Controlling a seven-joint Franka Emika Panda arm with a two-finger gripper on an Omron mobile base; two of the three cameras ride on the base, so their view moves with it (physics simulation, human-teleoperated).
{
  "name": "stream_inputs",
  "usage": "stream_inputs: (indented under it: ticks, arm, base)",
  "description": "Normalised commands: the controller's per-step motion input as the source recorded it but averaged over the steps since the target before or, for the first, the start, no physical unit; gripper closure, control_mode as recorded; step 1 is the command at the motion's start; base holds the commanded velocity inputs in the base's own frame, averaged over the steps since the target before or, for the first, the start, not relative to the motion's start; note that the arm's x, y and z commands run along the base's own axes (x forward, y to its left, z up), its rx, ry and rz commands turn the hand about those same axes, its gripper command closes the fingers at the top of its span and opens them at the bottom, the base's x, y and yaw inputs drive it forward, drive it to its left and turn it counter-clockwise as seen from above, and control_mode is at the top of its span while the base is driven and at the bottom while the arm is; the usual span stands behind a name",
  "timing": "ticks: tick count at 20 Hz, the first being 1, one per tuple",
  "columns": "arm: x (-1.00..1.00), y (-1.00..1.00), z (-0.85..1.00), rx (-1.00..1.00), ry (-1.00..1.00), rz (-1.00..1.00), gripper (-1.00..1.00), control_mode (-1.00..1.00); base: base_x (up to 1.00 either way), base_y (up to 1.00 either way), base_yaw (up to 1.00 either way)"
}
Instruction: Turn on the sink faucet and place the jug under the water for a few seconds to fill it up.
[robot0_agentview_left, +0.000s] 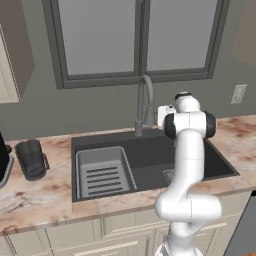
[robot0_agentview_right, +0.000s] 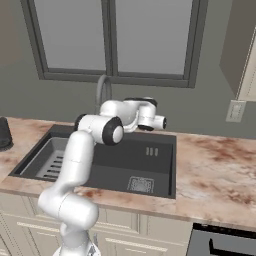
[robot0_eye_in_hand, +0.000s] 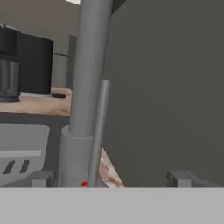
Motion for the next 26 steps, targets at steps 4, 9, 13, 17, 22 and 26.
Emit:
stream_inputs:
  ticks: [4, 9, 13, 17, 22, 26]
  arm:
    - [0.37, 0.00, -0.07, 0.04, 0.00, 0.00, -1.00, -1.00]
    - [0.10, 0.05, -0.13, 0.01, 0.00, 0.00, -1.00, -1.00]
    - [0.01, 0.18, -0.02, 0.00, 0.00, 0.00, -1.00, -1.00]
    - [0.05, 0.21, 0.00, 0.00, 0.00, 0.00, -1.00, -1.00]
    - [0.15, 0.05, 0.00, 0.02, 0.00, 0.00, -1.00, -1.00]
    - [0.28, 0.02, 0.00, 0.03, 0.01, 0.00, -1.00, -1.00]
  base:
    - [0.00, 0.00, 0.00]
    - [0.00, 0.00, 0.00]
    - [0.00, 0.00, 0.00]
    - [0.00, 0.00, 0.00]
    - [0.00, 0.00, 0.00]
    - [0.00, 0.00, 0.00]
